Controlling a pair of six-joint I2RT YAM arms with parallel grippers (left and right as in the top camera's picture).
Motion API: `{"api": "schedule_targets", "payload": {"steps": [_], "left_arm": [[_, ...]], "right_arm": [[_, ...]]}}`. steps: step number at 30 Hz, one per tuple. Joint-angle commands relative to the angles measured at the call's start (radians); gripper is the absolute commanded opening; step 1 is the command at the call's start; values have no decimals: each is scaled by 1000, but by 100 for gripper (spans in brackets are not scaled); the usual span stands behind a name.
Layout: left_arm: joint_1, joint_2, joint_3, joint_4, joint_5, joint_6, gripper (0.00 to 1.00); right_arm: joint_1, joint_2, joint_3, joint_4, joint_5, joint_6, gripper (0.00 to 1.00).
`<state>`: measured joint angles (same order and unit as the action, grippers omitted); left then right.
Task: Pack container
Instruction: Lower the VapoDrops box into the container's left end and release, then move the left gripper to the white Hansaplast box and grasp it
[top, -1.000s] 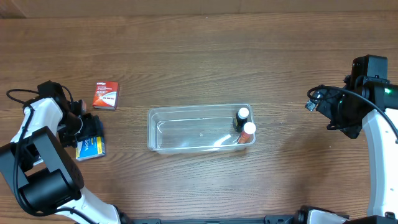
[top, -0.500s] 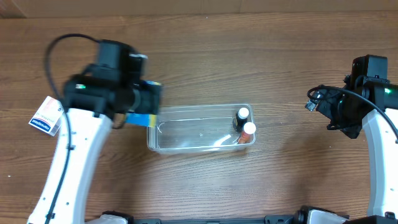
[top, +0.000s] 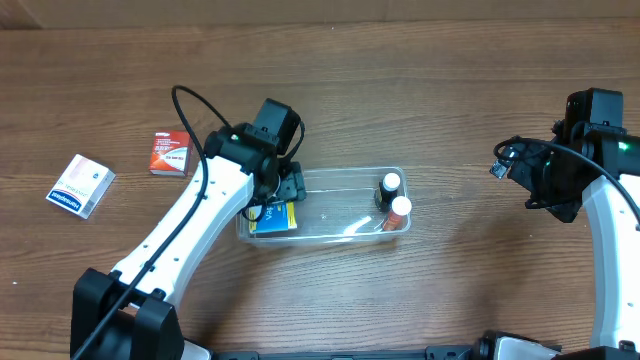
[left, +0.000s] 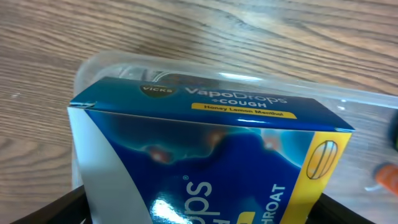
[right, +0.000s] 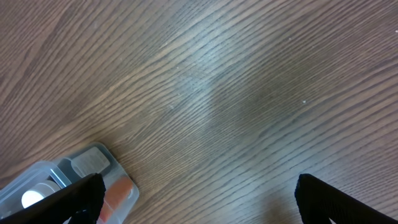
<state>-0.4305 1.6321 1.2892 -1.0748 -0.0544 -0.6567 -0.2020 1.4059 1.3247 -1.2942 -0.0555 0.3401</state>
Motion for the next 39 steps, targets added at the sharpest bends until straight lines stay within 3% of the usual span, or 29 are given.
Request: {"api": "schedule_targets", "payload": {"steps": [1, 10, 16, 19, 21, 22, 23, 24, 26, 27, 28, 30, 31, 34, 39], "left_arm": [[0, -1, -64, 31, -26, -39, 86], [0, 0, -111, 78, -35, 32, 92], [0, -1, -105, 87, -62, 113, 89], [0, -31, -13, 45, -97, 171, 90], [5, -96, 129, -68, -220, 203, 100], [21, -126, 183, -116, -257, 229, 100], [52, -158, 229, -153, -269, 302, 100], [146, -208, 261, -178, -271, 466, 100], [375, -248, 261, -177, -251, 612, 100], [505, -246, 261, -173, -180, 736, 100], [672, -232, 254, -154, -12, 898, 100], [839, -196, 250, -95, 175, 949, 100], [917, -159, 250, -52, 197, 949, 100], [1022, -31, 250, 20, 193, 1015, 100], [1025, 198, 250, 116, 46, 1151, 100]], "right_arm": [[1, -3, 1, 2, -7, -1, 100], [1, -3, 1, -2, -7, -1, 100], [1, -3, 1, -2, -7, -1, 100], [1, -3, 1, -2, -7, -1, 100], [1, -3, 1, -2, -7, -1, 100], [1, -3, 1, -2, -7, -1, 100], [1, -3, 1, -1, -7, -1, 100], [1, -3, 1, -1, -7, -1, 100], [1, -3, 1, -1, -7, -1, 100], [1, -3, 1, -1, -7, -1, 100], [1, -3, 1, -1, -7, -1, 100], [1, -3, 1, 0, -7, -1, 100], [1, -3, 1, 1, -7, -1, 100], [1, -3, 1, 1, -7, -3, 100], [1, -3, 1, 3, -6, -24, 100]]}}
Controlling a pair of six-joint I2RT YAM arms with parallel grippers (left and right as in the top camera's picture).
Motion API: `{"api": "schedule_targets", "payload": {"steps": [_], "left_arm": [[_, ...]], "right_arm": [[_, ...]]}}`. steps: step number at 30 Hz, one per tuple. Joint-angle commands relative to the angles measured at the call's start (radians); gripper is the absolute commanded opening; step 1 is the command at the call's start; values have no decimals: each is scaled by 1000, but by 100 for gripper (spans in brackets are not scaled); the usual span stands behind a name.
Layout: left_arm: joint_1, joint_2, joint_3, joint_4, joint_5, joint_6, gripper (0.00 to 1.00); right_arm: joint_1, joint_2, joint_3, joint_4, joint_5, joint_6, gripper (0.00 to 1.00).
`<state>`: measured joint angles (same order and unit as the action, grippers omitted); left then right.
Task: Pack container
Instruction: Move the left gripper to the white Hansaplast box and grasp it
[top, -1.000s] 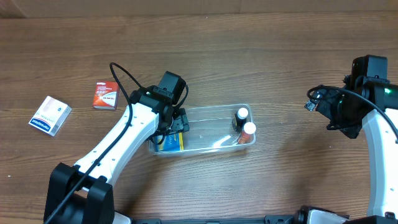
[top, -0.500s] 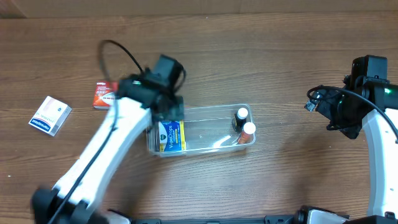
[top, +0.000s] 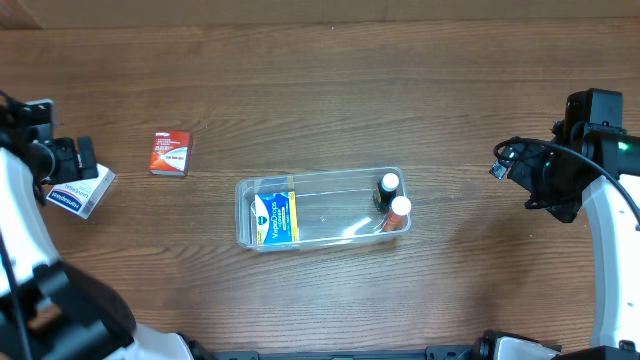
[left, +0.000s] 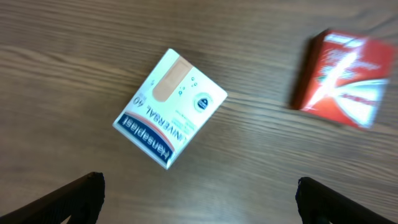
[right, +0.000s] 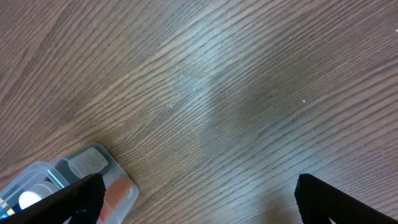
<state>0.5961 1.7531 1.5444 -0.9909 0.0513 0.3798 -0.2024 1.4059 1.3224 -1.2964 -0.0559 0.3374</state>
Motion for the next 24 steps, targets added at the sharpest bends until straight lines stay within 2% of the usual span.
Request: {"api": "schedule_targets", "payload": {"steps": [1, 4, 6, 16, 24], "left_arm": [[-2, 101, -5, 48, -60, 148, 100], [0, 154, -5, 84, -59, 335, 100], [8, 187, -4, 118, -59, 381, 100], [12, 306, -2, 286, -80, 408, 100], [21, 411, -3, 262, -50, 406, 100]], "right_arm": [[1, -3, 3, 5, -6, -21, 100], [1, -3, 3, 10, -6, -32, 100], [1, -3, 3, 11, -6, -47, 100], [1, -3, 3, 5, -6, -58, 100], [1, -3, 3, 5, -6, -58, 100]]}}
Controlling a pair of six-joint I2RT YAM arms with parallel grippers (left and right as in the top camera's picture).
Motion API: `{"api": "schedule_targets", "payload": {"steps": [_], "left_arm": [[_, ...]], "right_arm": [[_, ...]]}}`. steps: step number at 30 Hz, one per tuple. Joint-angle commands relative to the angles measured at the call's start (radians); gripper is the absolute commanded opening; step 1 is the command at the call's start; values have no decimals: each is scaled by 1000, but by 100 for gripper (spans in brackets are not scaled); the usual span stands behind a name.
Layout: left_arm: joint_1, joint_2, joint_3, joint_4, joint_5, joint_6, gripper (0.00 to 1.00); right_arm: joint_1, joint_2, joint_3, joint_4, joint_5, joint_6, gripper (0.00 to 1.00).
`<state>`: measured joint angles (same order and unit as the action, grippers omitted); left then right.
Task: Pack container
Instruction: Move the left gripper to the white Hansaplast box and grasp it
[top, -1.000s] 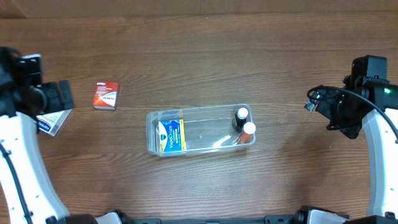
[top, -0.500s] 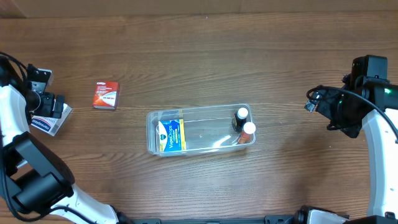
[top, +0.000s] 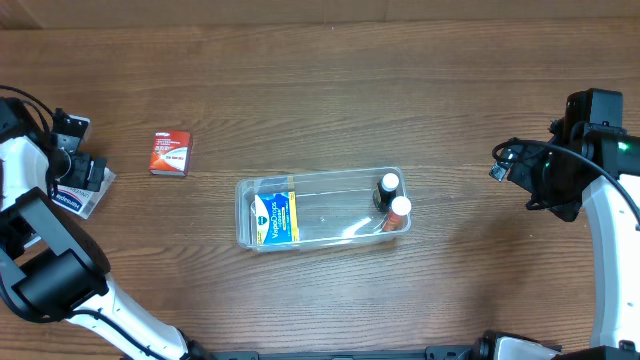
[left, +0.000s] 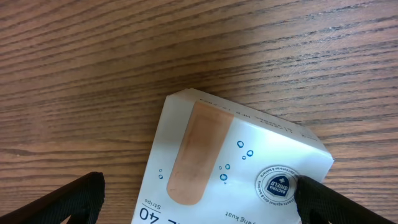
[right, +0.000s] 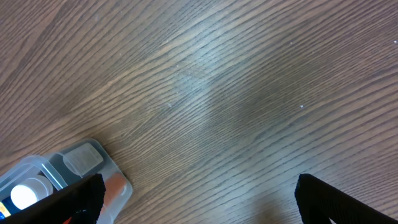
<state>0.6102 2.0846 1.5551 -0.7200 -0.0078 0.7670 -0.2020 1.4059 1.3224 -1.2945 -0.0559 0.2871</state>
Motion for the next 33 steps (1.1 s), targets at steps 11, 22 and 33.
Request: {"api": "schedule_targets", "payload": {"steps": [11, 22, 33], "left_arm": [[5, 14, 90, -63, 64, -24, 100], [6, 14, 90, -114, 86, 23, 100], [23, 62, 82, -97, 87, 42, 100]], "right_arm": [[1, -3, 3, 3, 2, -30, 100], [0, -3, 3, 3, 2, -34, 100], [0, -3, 3, 3, 2, -34, 100]]}}
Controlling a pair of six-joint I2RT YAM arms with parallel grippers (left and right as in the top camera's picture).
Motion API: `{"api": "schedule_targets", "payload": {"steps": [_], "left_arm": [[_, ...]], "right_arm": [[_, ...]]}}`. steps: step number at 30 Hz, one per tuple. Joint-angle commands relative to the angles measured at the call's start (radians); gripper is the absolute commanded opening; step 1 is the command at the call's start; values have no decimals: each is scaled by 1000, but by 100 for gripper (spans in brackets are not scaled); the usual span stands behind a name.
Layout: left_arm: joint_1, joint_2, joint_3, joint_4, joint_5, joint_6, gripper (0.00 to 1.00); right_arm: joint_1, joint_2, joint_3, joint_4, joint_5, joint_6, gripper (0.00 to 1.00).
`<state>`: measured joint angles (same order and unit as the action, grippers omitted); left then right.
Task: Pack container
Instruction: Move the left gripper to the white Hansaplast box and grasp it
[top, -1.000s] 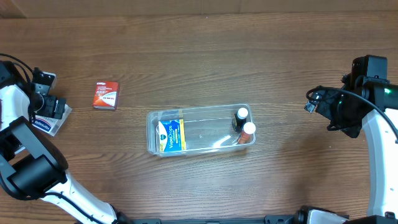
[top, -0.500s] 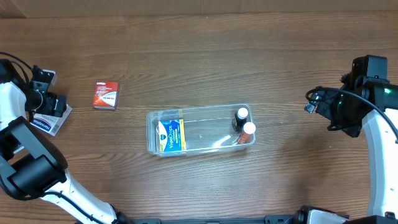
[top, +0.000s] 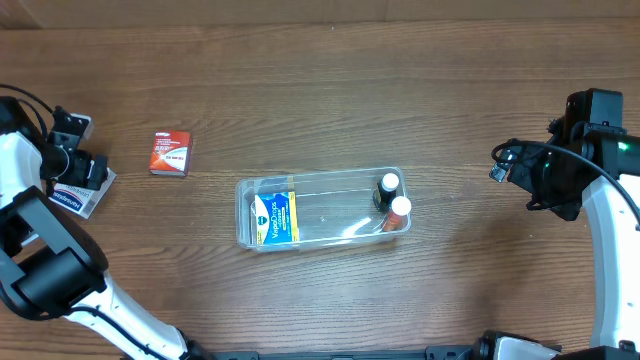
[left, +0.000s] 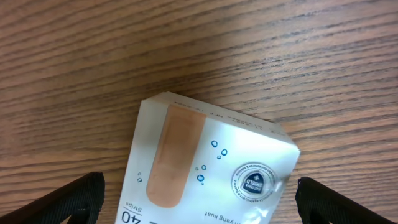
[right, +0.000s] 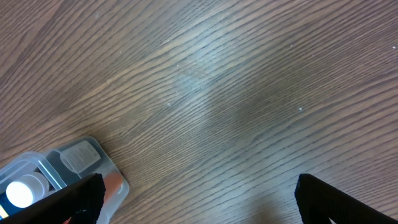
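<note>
The clear plastic container (top: 322, 182) lies mid-table holding a blue cough-drop box (top: 272, 219) at its left end and two small bottles (top: 394, 199) at its right end. At the far left a white plaster box (top: 82, 200) lies on the wood. My left gripper (top: 75, 168) is open over it, a finger on either side of the plaster box (left: 205, 168) without touching it. A red box (top: 171, 154) lies just right of there. My right gripper (top: 530, 180) hangs open over bare wood at the far right, with the container's corner (right: 68, 171) at its left finger.
The table (top: 330, 80) is dark wood. The cables of the left arm (top: 20, 105) loop at the left edge. The right arm's body (top: 610, 220) runs along the right edge.
My left gripper has shifted slightly over the white plaster box, which now sits a little lower and further left in its view. The right arm has barely moved.
First my left gripper was in the container with the blue cough-drop box between its fingers. The box then lay in the container, and the gripper was open at the far left near the plaster box. It has since come down around that box.
</note>
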<state>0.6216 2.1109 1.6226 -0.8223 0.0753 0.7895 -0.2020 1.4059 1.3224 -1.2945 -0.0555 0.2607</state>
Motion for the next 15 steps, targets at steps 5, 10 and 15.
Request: {"api": "schedule_targets", "payload": {"steps": [5, 10, 15], "left_arm": [[11, 86, 14, 0, 3, 18, 100], [11, 93, 11, -6, 4, 10, 90], [11, 93, -18, -5, 4, -13, 80]], "right_arm": [[0, -3, 3, 3, 2, -8, 100], [0, -3, 3, 3, 2, -8, 100], [0, -3, 3, 2, 2, -8, 100]]}}
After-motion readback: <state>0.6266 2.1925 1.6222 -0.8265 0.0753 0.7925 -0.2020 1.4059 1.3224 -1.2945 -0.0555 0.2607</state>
